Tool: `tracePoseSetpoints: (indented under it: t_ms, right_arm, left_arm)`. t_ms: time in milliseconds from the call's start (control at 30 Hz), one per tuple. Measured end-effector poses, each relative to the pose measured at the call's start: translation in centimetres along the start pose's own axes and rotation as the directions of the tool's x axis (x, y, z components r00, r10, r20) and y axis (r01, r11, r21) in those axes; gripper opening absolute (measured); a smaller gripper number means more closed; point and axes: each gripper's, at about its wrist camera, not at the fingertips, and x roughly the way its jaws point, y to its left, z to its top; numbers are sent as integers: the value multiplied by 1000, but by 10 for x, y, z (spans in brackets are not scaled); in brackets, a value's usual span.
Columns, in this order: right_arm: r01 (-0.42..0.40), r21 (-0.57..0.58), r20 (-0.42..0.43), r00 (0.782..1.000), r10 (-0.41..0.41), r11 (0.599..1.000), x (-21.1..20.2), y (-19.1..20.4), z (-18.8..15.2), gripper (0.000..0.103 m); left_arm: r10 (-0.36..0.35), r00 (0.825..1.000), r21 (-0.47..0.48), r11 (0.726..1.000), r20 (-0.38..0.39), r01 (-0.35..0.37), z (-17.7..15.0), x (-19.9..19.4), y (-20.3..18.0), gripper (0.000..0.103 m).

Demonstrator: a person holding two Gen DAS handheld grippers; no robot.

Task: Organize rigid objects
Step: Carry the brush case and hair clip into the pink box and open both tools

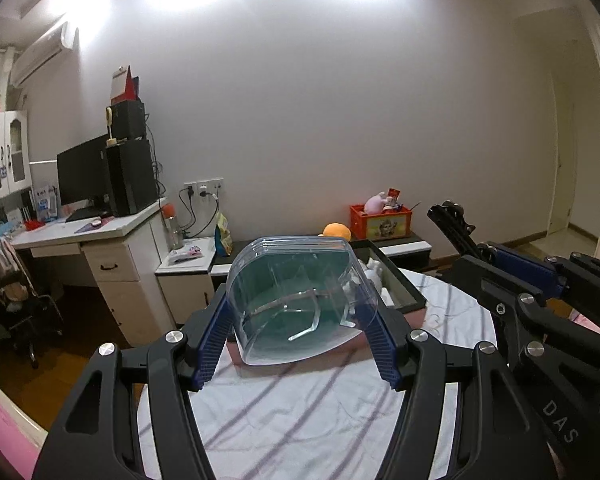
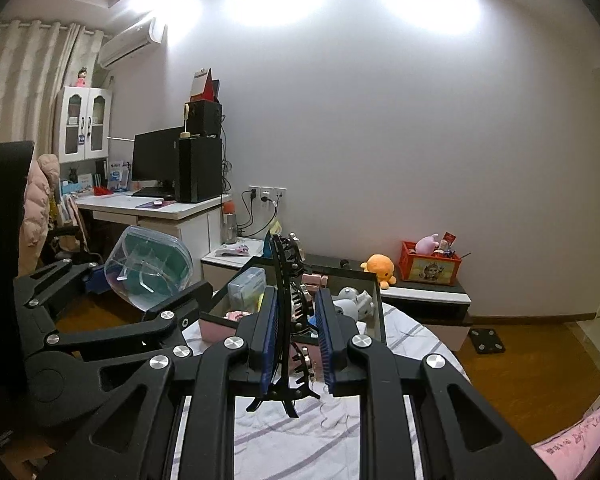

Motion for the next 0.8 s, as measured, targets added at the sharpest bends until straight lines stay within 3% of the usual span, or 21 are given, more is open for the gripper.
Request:
tracePoseSetpoints:
  t_ms: [167, 367, 500, 600, 700, 800]
  right_arm:
    - [-4, -8, -7, 1000, 4, 1000, 29, -5, 12, 19]
    - [-15, -22, -64, 998, 14, 1000, 102, -16, 28, 19]
    - [-14, -36, -134, 991, 10, 999, 157, -23, 22, 19]
    - [-13, -36, -204, 979, 5, 999, 198, -28, 10, 20]
    - [-29, -23, -258, 966, 22, 999, 225, -34, -5, 20]
    - [-36, -23, -283, 959, 28, 999, 240, -36, -16, 20]
  left_arm:
    - [-4, 1000, 30, 1000, -11, 4, 17, 36, 1, 64]
    - [-33, 994, 36, 999, -103, 37, 33, 119, 8, 64]
    - [-37, 979, 42, 998, -200, 46, 25, 178, 8, 64]
    - [-39, 958, 39, 998, -286, 52, 10, 223, 4, 64]
    - [-49, 937, 34, 997, -345, 64, -6, 246, 2, 64]
    - [-48, 929, 30, 998, -366, 64, -14, 260, 3, 64]
